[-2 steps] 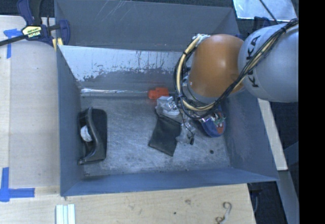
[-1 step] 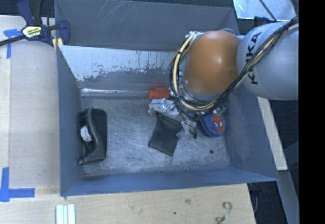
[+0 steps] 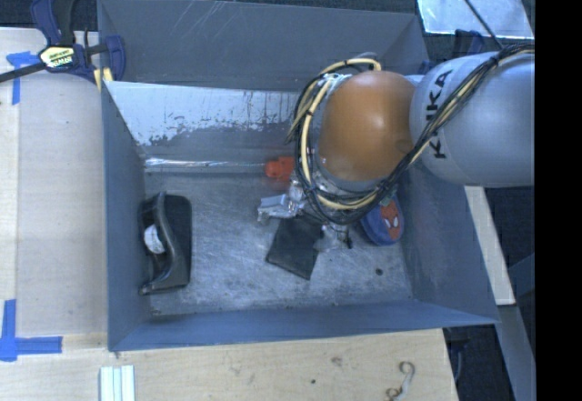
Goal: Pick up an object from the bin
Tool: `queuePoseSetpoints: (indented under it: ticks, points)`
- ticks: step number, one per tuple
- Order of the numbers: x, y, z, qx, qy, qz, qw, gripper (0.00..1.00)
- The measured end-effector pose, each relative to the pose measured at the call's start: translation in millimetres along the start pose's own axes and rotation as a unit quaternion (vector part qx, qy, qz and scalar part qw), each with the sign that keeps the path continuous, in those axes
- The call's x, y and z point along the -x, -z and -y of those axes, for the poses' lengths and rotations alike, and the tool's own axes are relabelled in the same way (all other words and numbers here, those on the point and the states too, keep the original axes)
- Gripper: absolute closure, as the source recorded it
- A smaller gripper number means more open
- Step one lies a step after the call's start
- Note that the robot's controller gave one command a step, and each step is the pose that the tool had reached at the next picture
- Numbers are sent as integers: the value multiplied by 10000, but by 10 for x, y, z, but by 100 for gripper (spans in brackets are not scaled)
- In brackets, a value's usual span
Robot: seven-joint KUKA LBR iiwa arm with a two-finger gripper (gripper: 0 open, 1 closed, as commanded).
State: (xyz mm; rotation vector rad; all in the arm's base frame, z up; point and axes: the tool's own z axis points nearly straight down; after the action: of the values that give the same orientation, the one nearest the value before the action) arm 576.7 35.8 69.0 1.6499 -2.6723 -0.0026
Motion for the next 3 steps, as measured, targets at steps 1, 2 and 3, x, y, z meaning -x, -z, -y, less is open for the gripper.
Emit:
queuePoseSetpoints:
  ticks: [1, 2, 3]
  points:
    - [-1, 2, 4, -3, -20, 1, 10000, 0]
    - [9, 12, 7, -7, -23, 11, 10000, 100]
    - [11, 46, 18, -24, -45, 22, 10000, 100]
